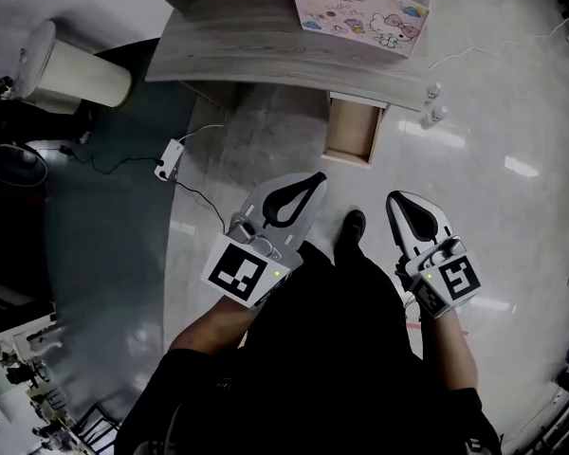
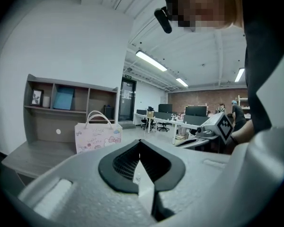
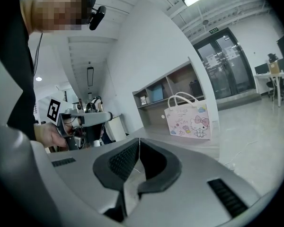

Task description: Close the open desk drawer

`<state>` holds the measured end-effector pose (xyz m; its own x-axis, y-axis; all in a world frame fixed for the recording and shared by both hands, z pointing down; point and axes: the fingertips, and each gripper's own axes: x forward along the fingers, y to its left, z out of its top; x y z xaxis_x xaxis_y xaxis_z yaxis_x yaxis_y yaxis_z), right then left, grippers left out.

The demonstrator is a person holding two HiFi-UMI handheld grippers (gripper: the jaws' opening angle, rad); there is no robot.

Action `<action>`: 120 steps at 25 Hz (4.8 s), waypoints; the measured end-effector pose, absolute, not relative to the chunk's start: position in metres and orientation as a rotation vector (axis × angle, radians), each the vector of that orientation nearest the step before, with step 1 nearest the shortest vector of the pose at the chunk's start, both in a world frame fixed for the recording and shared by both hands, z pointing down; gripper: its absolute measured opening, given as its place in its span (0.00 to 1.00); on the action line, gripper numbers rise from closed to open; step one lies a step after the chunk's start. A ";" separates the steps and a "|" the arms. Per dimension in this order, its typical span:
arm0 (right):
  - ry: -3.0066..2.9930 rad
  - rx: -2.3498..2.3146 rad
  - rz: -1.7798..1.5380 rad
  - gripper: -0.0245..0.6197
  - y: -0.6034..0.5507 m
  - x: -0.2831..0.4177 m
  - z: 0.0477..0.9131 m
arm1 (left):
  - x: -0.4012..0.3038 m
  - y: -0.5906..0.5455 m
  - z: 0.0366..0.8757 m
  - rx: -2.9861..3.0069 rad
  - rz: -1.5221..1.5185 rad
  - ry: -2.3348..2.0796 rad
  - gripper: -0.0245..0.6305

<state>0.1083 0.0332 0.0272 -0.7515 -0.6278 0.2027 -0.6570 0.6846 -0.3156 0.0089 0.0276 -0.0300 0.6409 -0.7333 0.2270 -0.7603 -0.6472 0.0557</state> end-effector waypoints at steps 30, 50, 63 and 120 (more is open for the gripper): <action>-2.600 1.162 0.803 0.06 -0.117 0.031 0.237 | -0.051 -0.134 0.193 2.693 0.470 -1.033 0.05; -2.467 1.119 1.045 0.06 -0.120 0.025 0.482 | -0.057 -0.140 0.450 2.535 0.609 -0.950 0.05; -2.354 1.065 1.170 0.06 -0.094 0.037 0.576 | -0.023 -0.113 0.548 2.518 0.737 -0.843 0.05; -2.504 1.417 1.064 0.09 -0.242 0.072 0.548 | 0.005 -0.229 0.541 2.727 0.557 -0.877 0.05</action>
<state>0.0719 -0.2415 0.5478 -0.5711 -0.7277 0.3799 -0.7787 0.3337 -0.5313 0.0049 -0.2294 0.5412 0.7496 -0.5124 0.4190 -0.5971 -0.7967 0.0939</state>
